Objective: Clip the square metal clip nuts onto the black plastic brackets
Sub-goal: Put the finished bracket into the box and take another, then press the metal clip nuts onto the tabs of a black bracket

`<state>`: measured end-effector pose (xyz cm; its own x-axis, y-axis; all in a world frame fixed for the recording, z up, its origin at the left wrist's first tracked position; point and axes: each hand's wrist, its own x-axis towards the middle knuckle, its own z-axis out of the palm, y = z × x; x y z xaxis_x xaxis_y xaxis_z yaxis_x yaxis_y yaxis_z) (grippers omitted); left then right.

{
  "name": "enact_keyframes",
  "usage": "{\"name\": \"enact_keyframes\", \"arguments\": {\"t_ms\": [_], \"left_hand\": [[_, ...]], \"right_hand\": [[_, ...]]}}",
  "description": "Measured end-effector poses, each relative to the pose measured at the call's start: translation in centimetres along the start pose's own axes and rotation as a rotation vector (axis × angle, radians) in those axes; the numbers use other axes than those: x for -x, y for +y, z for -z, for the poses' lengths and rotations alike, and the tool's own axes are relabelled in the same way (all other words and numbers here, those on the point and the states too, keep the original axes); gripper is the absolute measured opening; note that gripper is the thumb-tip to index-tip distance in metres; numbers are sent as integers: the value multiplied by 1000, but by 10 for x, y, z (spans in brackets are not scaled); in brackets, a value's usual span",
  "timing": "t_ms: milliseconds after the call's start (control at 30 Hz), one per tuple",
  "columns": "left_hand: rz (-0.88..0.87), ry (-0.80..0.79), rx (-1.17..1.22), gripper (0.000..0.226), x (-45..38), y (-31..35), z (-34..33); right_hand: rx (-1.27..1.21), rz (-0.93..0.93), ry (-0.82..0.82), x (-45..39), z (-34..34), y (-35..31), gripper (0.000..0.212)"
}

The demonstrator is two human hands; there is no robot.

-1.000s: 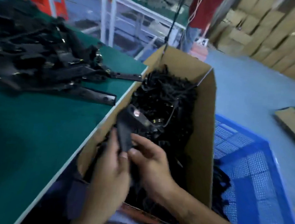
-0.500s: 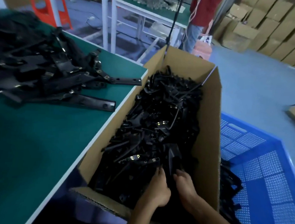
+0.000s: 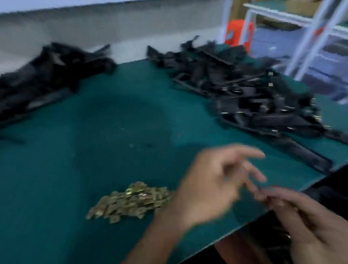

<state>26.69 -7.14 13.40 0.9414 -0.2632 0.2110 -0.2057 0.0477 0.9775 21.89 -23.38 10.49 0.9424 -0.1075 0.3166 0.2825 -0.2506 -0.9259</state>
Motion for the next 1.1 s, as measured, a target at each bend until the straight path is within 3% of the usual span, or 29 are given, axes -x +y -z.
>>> {"name": "enact_keyframes", "arguments": {"t_ms": [100,167,333,433,600,800,900,967,1033,1100], "left_hand": [[-40,556,-4,28,1,8,108],[-58,874,-87,29,12,1,169],[54,1234,-88,29,42,-42,249],[-32,1280,-57,21,46,-55,266],[-96,1199,-101,14,33,-55,271],[-112,1168,-17,17,34,-59,276],[-144,1134,-50,24,35,-56,275],[-143,1124,-23,26,36,-56,276],[-144,1128,8,24,36,-57,277],[-141,1137,12,24,36,-58,276]], "right_hand": [[-5,181,-413,-8,-73,-18,25],[18,300,-572,-12,-113,-22,22],[-38,145,-767,-61,-193,-18,28],[54,132,-731,-105,-254,-9,28],[189,189,-732,-169,-375,-8,32],[276,601,-825,-181,-514,-40,29],[524,811,-624,-185,-564,-58,51],[701,698,-634,-191,-581,-68,63],[828,643,-710,-196,-587,-67,44],[896,776,-684,-201,-582,-59,26]]}}
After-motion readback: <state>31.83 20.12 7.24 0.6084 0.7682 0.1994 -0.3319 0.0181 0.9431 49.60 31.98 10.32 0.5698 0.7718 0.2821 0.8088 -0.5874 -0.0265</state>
